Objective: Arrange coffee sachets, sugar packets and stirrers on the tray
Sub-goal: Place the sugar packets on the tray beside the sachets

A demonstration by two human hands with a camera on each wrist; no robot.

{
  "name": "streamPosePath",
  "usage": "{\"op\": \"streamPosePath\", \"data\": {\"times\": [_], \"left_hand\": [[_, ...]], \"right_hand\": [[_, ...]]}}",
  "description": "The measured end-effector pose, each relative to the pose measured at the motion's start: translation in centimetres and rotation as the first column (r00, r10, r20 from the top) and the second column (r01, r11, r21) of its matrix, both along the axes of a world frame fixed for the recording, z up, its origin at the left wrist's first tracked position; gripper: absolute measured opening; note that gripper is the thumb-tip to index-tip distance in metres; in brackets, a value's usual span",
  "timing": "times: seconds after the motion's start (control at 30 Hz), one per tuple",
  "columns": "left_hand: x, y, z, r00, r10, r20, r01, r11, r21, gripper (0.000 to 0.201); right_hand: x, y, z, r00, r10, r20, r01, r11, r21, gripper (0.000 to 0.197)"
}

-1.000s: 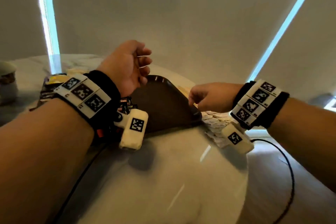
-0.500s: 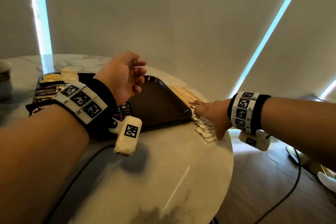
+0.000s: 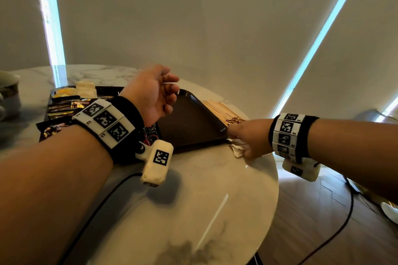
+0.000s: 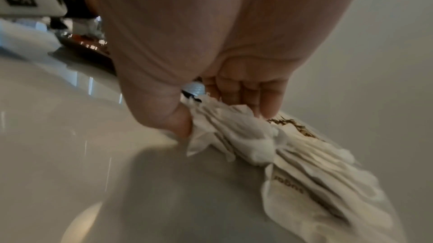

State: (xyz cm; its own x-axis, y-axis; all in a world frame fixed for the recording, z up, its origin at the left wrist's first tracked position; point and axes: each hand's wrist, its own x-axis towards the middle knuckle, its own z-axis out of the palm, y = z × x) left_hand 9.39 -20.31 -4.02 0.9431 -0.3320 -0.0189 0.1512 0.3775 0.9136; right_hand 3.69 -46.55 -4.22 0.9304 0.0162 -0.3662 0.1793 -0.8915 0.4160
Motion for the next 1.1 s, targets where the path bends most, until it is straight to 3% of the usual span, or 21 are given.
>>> {"op": "streamPosePath", "data": {"times": [0.13, 0.27, 0.37, 0.63, 0.87, 1.03, 1.1], "left_hand": [[0.0, -0.2, -0.1, 1.000, -0.003, -0.015, 0.003, 1.000, 0.001, 0.026], [0.2, -0.3, -0.1, 1.000, -0.001, -0.017, 0.001, 1.000, 0.012, 0.027], [0.2, -0.3, -0.1, 1.000, -0.004, -0.015, 0.004, 1.000, 0.010, 0.027], [0.4, -0.4, -0.4, 1.000, 0.000, -0.028, 0.000, 1.000, 0.021, 0.029], [0.4, -0.4, -0.5, 1.000, 0.005, -0.029, -0.004, 0.999, 0.032, 0.029], [0.3, -0.4, -0.4, 0.999, 0.002, -0.032, 0.000, 0.999, 0.036, 0.028], [0.3, -0.4, -0.5, 0.999, -0.002, -0.032, 0.004, 0.999, 0.039, 0.028]], "right_hand": [[0.0, -0.2, 0.3, 1.000, -0.006, -0.004, 0.007, 0.999, 0.047, 0.058], [-0.1, -0.4, 0.8, 0.997, 0.021, -0.077, -0.019, 1.000, 0.025, 0.094], [0.1, -0.5, 0.8, 0.993, 0.032, -0.111, -0.039, 0.998, -0.059, 0.106], [0.5, -0.6, 0.0, 0.998, 0.032, -0.061, -0.036, 0.998, -0.058, 0.075], [0.5, -0.1, 0.6, 0.997, -0.001, -0.081, 0.003, 1.000, 0.021, 0.067], [0.2, 0.4, 0.8, 0.991, -0.056, -0.122, 0.066, 0.995, 0.080, 0.099], [0.1, 0.7, 0.2, 0.993, -0.068, -0.099, 0.075, 0.995, 0.068, 0.102]]}}
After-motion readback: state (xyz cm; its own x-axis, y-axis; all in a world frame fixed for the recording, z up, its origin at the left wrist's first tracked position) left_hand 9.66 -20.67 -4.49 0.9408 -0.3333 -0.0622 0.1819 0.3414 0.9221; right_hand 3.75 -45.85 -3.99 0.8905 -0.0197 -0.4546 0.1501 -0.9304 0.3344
